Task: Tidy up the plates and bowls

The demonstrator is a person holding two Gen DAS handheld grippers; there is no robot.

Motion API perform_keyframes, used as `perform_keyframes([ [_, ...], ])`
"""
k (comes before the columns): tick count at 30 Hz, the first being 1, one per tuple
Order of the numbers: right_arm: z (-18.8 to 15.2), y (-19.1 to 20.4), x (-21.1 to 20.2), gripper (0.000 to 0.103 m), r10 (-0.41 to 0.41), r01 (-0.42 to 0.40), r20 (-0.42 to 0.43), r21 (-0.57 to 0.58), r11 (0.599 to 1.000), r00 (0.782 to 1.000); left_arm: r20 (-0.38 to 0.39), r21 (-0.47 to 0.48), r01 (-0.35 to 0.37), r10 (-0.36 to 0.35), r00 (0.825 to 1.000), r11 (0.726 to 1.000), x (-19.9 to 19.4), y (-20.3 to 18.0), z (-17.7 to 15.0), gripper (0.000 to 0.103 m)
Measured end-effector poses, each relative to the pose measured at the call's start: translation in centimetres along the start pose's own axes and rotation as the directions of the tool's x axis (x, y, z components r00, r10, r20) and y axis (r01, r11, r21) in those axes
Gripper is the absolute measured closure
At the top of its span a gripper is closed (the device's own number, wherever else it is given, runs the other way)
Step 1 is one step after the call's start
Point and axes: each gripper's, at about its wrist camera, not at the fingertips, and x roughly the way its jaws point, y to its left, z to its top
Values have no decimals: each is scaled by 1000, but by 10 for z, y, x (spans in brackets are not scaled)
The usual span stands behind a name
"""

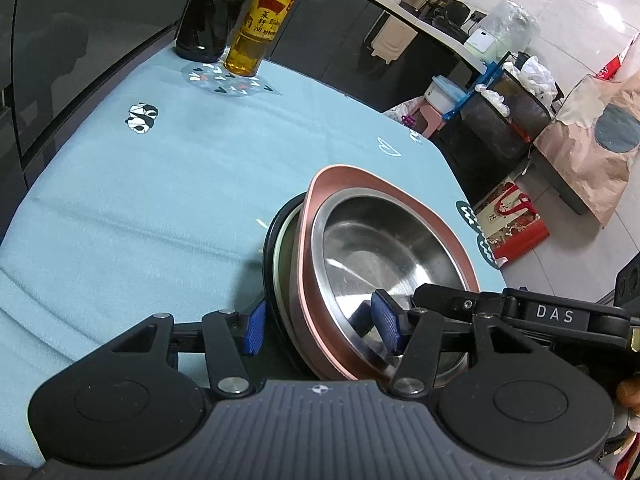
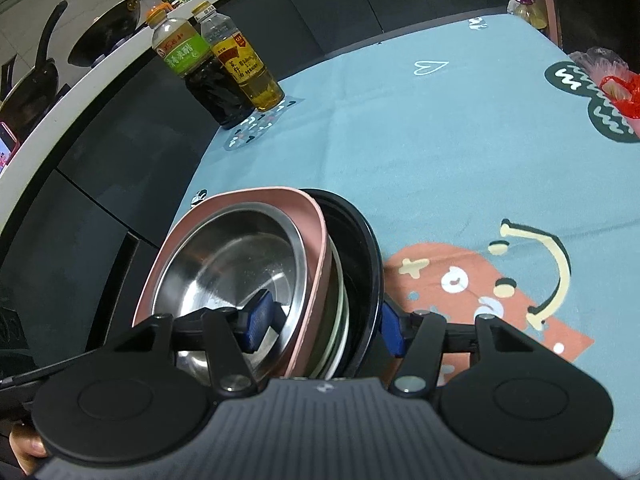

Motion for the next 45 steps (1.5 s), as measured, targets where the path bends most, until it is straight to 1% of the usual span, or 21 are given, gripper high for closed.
perform_keyframes([
  [7,15,0,2,50,-5,5,10,-11,1000,1000,5,2,0,0,1000,1000,6,-3,13,52],
  [23,64,0,20,50,-18,19,12,-26,999,1000,15,17,-4,4,1000,1000,31,-8,58,52],
  [32,92,-9,32,50,-26,26,19,-17,999,999,11,33,-1,0,1000,999,53,-11,85,52],
  [36,102,-11,38,50,-44,44,21,-10,999,999,6,44,3,-3,1000,999,64,-12,93,52],
  [41,116,-11,45,50,-63,63,26,-14,998,998,-1,39,18,-18,1000,999,76,-10,112,52],
  [45,131,-10,52,50,-68,69,30,-13,998,997,6,45,10,-10,1000,999,86,-10,128,52],
])
